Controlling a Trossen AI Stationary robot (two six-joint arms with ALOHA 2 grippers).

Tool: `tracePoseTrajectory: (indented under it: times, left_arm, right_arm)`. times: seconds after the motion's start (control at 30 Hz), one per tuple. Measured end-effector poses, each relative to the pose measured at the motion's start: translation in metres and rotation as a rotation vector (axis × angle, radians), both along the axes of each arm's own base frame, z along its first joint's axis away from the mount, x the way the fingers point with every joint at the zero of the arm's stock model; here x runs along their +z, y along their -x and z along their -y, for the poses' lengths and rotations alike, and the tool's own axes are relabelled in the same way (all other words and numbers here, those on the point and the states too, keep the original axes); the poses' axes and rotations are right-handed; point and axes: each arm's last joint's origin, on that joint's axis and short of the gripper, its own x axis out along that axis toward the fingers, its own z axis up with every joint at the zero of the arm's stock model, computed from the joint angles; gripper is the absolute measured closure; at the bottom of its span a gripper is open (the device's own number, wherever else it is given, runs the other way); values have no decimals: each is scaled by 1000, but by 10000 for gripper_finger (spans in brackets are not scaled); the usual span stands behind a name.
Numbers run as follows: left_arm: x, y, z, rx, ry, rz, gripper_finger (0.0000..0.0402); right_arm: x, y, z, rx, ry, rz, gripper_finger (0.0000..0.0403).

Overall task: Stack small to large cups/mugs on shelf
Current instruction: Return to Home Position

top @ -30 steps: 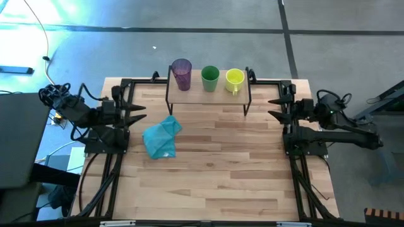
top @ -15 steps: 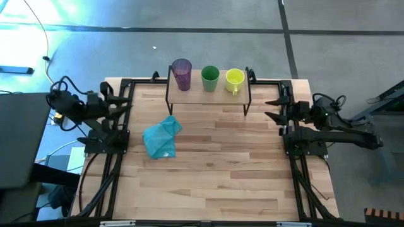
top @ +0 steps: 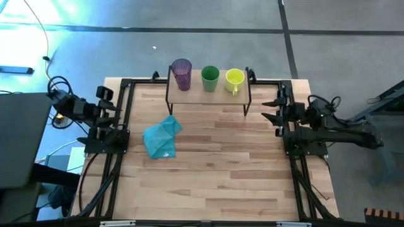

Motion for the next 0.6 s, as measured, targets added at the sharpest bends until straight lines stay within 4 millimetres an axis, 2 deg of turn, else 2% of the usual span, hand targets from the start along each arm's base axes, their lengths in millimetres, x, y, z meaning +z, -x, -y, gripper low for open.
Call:
tracePoseTrajectory:
  times: [0.33, 0.6]
  left_arm:
    - [-18, -19, 9, 35, -30, -11, 293]
    - [-36, -31, 15, 34, -30, -27, 293]
  right_arm:
    - [-4, -14, 3, -2, -2, -38, 240]
    - [-4, -15, 3, -1, -2, -36, 240]
